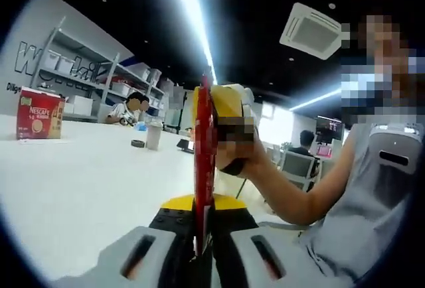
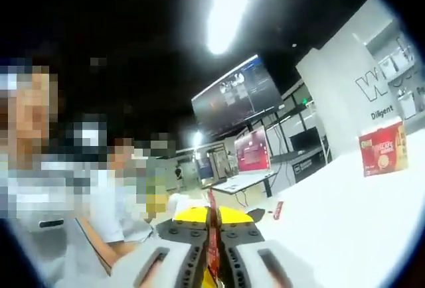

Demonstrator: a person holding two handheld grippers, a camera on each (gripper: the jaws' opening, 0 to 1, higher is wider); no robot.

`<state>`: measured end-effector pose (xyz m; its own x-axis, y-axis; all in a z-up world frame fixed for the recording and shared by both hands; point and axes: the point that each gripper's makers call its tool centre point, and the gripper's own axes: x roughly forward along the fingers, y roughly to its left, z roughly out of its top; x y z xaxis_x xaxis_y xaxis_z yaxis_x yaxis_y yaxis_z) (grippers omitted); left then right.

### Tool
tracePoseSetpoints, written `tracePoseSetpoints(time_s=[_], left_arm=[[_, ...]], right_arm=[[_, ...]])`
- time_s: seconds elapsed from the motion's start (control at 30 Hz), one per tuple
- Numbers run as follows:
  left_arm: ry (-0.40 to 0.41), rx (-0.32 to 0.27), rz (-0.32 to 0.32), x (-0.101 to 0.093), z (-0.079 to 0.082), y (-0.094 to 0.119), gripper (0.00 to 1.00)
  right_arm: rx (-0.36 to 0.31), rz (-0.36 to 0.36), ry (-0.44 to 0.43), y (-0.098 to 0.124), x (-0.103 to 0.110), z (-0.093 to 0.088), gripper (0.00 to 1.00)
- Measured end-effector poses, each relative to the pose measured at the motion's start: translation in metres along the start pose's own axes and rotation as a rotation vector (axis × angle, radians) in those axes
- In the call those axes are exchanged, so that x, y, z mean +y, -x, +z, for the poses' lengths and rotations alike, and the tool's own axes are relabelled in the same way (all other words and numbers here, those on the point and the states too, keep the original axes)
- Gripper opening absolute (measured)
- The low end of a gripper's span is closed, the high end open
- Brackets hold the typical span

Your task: Tear open the coffee pouch, take out the coffee, and pour the coffee from the pouch into the cup

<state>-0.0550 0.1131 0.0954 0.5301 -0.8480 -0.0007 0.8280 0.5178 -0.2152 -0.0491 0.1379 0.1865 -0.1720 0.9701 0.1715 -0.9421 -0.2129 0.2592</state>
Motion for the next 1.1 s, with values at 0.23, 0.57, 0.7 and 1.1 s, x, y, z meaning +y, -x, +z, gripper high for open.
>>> tracePoseSetpoints(time_s=[0.23, 0.57, 0.7, 1.1], left_arm=[[-0.004, -0.014, -0.003, 0.004, 0.005, 0.002, 0.11], [0.021, -0.054, -0.024, 0.002, 0.019, 0.004, 0.1], [0.017, -0.034, -0.038, -0.003, 0.012, -0.001, 0.1], [-0.006, -0.039, 0.017, -0.002, 0.012, 0.015, 0.12]], right_arm=[[-0.035, 0.024, -0.072, -0.004, 0.0, 0.003, 0.02], [-0.11, 0.005, 0.044, 0.0, 0.003, 0.006, 0.15], [-0.09, 0.009, 0.053, -0.002, 0.006, 0.003, 0.12], [-0.026, 0.007, -0.023, -0.023, 0.01, -0.004, 0.03]])
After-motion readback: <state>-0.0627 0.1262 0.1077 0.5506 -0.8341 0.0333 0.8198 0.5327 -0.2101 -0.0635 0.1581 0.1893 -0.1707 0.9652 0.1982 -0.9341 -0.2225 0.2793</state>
